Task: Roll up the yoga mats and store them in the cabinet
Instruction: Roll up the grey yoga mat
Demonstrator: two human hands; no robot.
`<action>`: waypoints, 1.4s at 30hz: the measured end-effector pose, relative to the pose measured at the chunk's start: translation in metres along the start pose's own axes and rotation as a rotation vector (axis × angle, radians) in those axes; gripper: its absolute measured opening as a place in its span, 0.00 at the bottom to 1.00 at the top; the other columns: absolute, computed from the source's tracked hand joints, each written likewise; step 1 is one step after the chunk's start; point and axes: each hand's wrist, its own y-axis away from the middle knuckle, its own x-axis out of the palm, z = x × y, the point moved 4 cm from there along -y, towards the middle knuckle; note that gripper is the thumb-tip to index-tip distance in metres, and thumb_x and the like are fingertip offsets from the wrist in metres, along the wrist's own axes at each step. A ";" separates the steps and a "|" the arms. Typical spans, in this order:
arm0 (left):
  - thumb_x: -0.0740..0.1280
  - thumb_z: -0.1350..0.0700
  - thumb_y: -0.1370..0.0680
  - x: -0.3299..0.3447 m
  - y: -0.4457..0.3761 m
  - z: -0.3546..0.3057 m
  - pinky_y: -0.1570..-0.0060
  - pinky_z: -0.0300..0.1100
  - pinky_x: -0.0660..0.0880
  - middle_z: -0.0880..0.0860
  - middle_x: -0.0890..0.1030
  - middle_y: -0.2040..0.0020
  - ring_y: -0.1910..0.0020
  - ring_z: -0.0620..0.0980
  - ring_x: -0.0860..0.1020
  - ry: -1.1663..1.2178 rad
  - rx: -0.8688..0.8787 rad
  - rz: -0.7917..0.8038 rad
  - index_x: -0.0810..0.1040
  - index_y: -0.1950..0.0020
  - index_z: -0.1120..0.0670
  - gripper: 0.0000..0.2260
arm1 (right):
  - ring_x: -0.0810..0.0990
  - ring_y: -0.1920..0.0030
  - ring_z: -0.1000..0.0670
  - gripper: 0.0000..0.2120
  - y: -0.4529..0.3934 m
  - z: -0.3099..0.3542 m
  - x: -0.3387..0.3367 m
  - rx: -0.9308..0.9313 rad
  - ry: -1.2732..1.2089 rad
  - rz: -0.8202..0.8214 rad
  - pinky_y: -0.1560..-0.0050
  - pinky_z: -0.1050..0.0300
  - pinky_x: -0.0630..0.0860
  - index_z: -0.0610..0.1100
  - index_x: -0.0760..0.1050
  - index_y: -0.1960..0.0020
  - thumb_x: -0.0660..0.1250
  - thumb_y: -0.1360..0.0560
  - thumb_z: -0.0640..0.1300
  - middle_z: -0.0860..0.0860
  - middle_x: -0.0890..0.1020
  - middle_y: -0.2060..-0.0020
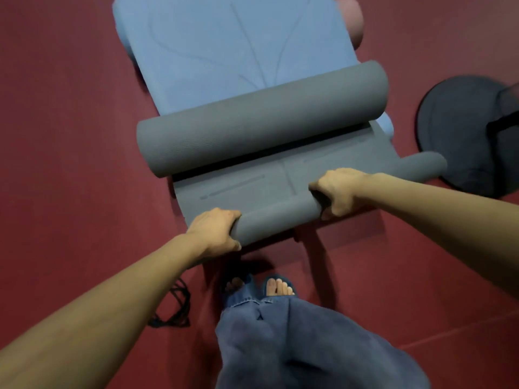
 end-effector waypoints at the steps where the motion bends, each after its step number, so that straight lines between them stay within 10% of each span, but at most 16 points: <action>1: 0.75 0.43 0.28 0.003 0.007 -0.002 0.54 0.46 0.71 0.55 0.82 0.43 0.43 0.60 0.80 -0.005 0.008 -0.031 0.75 0.42 0.50 0.20 | 0.81 0.45 0.40 0.25 0.008 -0.002 0.000 -0.006 -0.001 0.000 0.55 0.53 0.74 0.47 0.76 0.41 0.77 0.32 0.57 0.45 0.83 0.46; 12: 0.70 0.51 0.23 0.006 0.234 -0.092 0.60 0.49 0.69 0.62 0.83 0.48 0.51 0.67 0.81 -0.169 -0.068 -0.629 0.73 0.39 0.52 0.15 | 0.80 0.47 0.36 0.10 0.244 0.057 0.007 0.013 0.108 -0.503 0.59 0.52 0.64 0.45 0.79 0.44 0.67 0.25 0.43 0.41 0.82 0.49; 21: 0.81 0.63 0.41 0.033 0.422 -0.161 0.74 0.40 0.62 0.54 0.80 0.70 0.75 0.62 0.78 -0.280 0.117 -0.924 0.69 0.52 0.49 0.27 | 0.81 0.49 0.37 0.10 0.454 0.122 0.049 -0.042 0.170 -0.763 0.60 0.52 0.64 0.47 0.76 0.44 0.67 0.24 0.48 0.44 0.83 0.49; 25: 0.66 0.52 0.28 0.042 0.472 -0.170 0.73 0.40 0.60 0.53 0.80 0.69 0.75 0.62 0.78 -0.287 0.175 -1.092 0.73 0.53 0.49 0.06 | 0.81 0.51 0.36 0.07 0.495 0.149 0.079 -0.037 0.109 -0.815 0.61 0.52 0.63 0.45 0.74 0.46 0.66 0.22 0.47 0.44 0.83 0.53; 34: 0.62 0.51 0.24 0.088 0.576 -0.184 0.75 0.49 0.71 0.55 0.79 0.70 0.73 0.62 0.77 -0.346 0.097 -1.286 0.80 0.60 0.56 0.12 | 0.79 0.71 0.44 0.10 0.574 0.196 0.109 -0.229 0.214 -1.108 0.75 0.60 0.52 0.47 0.75 0.58 0.76 0.33 0.40 0.54 0.81 0.69; 42: 0.66 0.60 0.29 0.203 0.648 -0.225 0.58 0.44 0.75 0.50 0.87 0.56 0.62 0.54 0.84 -0.167 0.225 -1.315 0.89 0.52 0.54 0.12 | 0.79 0.70 0.46 0.08 0.637 0.217 0.232 -0.322 -0.004 -1.161 0.73 0.56 0.71 0.49 0.77 0.57 0.74 0.34 0.45 0.55 0.79 0.68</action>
